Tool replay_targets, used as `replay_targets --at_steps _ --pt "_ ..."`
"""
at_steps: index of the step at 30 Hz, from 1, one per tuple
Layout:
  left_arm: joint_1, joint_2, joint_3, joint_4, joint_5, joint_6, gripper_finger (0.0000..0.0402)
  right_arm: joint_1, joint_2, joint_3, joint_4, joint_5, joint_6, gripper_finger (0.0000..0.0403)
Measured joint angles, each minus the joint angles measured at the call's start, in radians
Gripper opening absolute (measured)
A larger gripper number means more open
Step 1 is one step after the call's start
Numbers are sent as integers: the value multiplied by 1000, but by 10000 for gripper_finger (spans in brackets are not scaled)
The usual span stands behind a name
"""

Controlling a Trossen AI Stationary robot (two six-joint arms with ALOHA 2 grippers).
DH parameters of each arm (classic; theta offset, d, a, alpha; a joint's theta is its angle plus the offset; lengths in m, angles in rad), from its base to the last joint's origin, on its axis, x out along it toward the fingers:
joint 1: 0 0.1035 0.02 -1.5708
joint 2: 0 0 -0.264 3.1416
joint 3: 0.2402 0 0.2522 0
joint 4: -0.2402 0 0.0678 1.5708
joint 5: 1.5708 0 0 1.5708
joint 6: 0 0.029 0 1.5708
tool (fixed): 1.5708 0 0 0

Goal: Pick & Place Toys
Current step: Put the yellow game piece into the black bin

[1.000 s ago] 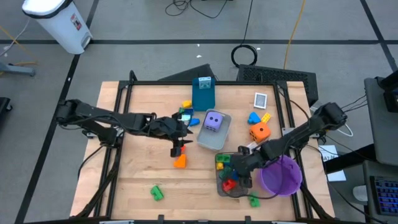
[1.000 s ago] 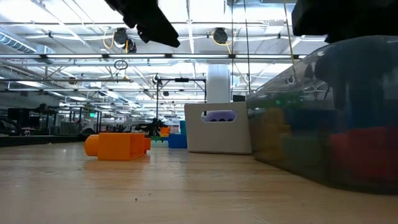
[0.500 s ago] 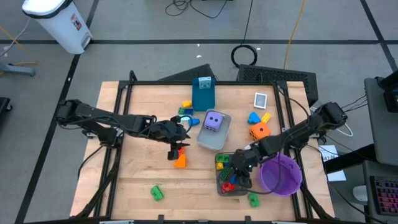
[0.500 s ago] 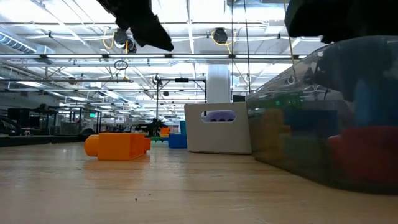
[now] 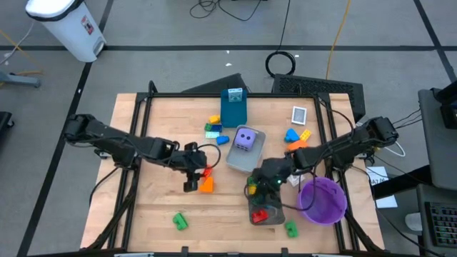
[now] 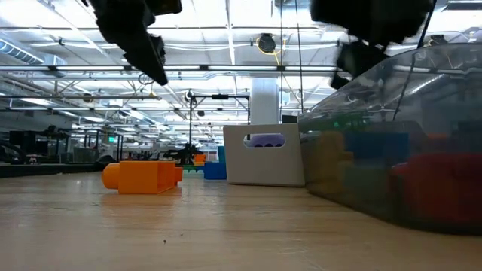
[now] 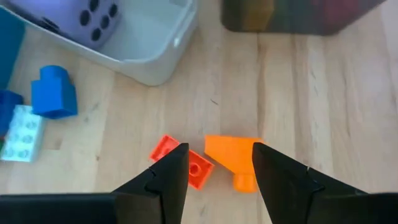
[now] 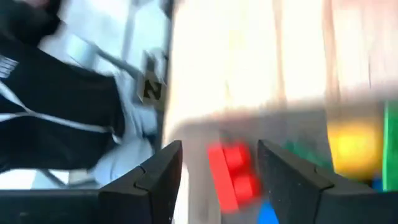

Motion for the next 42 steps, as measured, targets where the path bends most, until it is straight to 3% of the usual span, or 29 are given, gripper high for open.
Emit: replay_targets --at_steps 8,13,17,21,24,30,34,42 --pt "-52 20 -13 -10 -83 -26 187 -13 0 0 276 28 -237 199" --pt "10 79 -53 0 -217 -104 187 -1 0 0 275 242 -398 197" --pt "122 117 -55 2 -227 35 187 8 0 0 280 466 -497 197" --pt "281 127 -55 37 -228 113 187 6 0 0 284 558 -513 196" --pt "405 134 -54 67 -190 208 187 3 0 0 268 580 -526 196" --pt "616 180 -54 163 7 494 187 -14 0 0 221 583 -555 196" --pt "713 245 -53 290 128 551 186 -39 0 0 223 583 -578 196" --pt "759 393 -46 462 99 621 186 -105 0 0 186 581 -586 196"
